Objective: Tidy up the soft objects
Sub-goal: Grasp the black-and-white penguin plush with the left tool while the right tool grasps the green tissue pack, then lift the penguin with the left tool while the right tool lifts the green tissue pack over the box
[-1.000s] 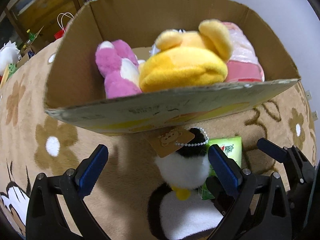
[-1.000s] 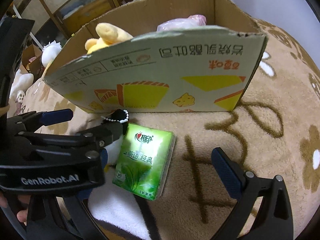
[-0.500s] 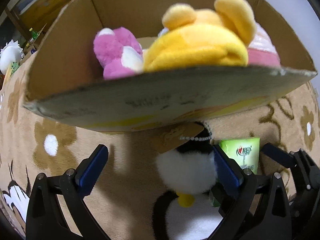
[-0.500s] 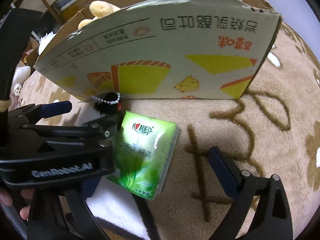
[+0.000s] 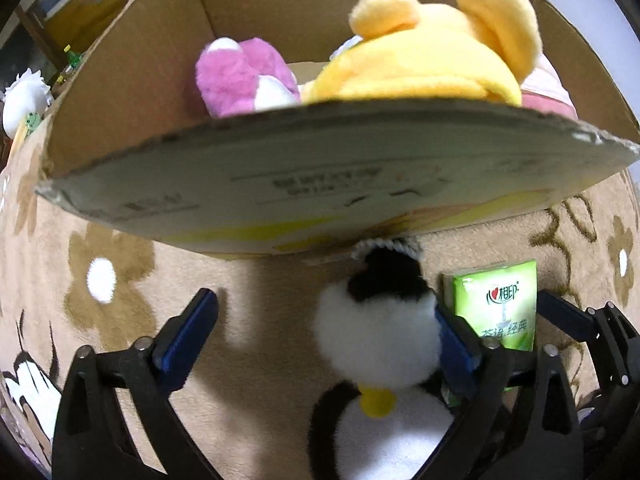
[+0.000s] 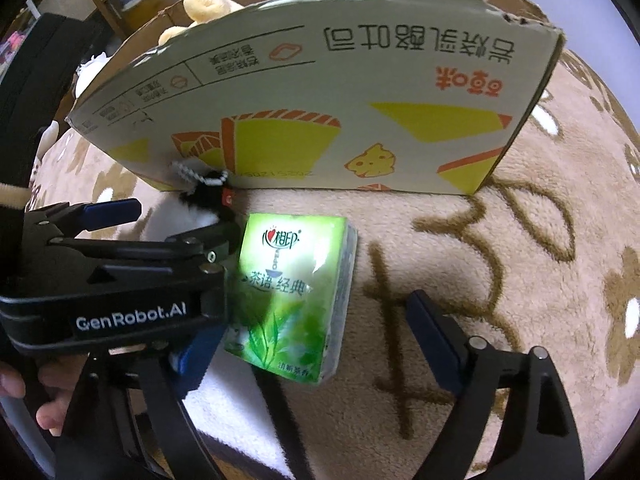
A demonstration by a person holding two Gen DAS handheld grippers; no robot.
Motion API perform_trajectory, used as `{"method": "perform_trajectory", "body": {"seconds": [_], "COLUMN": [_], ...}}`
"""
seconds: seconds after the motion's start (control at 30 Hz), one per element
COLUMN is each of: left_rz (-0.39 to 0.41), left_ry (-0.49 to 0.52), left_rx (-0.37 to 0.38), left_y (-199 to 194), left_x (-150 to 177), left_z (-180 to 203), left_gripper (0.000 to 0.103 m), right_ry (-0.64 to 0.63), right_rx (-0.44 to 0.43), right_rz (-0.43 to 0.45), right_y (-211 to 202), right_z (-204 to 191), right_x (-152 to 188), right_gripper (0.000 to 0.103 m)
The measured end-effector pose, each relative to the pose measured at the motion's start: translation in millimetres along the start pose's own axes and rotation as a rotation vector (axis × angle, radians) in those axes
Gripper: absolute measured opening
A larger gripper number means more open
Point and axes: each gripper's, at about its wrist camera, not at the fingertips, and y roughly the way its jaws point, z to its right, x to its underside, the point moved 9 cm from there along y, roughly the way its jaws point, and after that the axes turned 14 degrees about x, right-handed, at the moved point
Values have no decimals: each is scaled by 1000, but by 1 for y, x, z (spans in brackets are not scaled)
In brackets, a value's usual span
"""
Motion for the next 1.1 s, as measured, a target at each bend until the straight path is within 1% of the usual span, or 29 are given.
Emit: {"method": "perform_trajectory", "body": {"seconds": [0.1,0.13,0.2,0.23,0.27,0.3,0.33,0.4,0.53,0.67,0.73,0.93,1.03,1.1], "left_rz": [1,4,1,0,-1,-3,-10,-40,-30,-8,7,49,69,84], "left_ry": [8,15,22,21,19,20,18,4,7,13,27,42,50,60], "left_rx": [-12,-17,-10,-2,6,18,31,49,49,64,58,59,44,32], "left_y": [0,2,2,0,-1,-2,-1,2,0,-7,-18,-34,-43,-56], "left_x": [1,1,2,5,6,7,9,13,14,13,18,25,27,29], "left_z": [-1,1,2,-1,-2,-3,0,-1,-5,-3,-5,-5,-3,8], "left_gripper": [90,88,81,78,76,66,51,41,29,28,28,28,28,28], "right_ry": [-7,-11,-20,-26,-30,-35,-37,-16,27,34,48,79,94,93], "right_rx": [2,1,-8,-17,-24,-31,-29,-41,-69,-68,-79,-92,-108,-124], "right_rz": [6,8,14,17,18,17,18,5,-13,-2,-4,3,44,83], "right_y": [-1,-2,-5,-6,-8,-9,-11,-10,-10,-12,-13,-21,-31,-41], "right_z": [0,0,-2,-4,-6,-9,-10,-9,1,7,10,29,33,34], "right_x": [-2,-2,-2,-2,-2,-1,0,1,-5,-8,-9,-7,-12,-17], "right_gripper": [84,82,70,66,58,57,57,57,55,54,54,54,54,54]}}
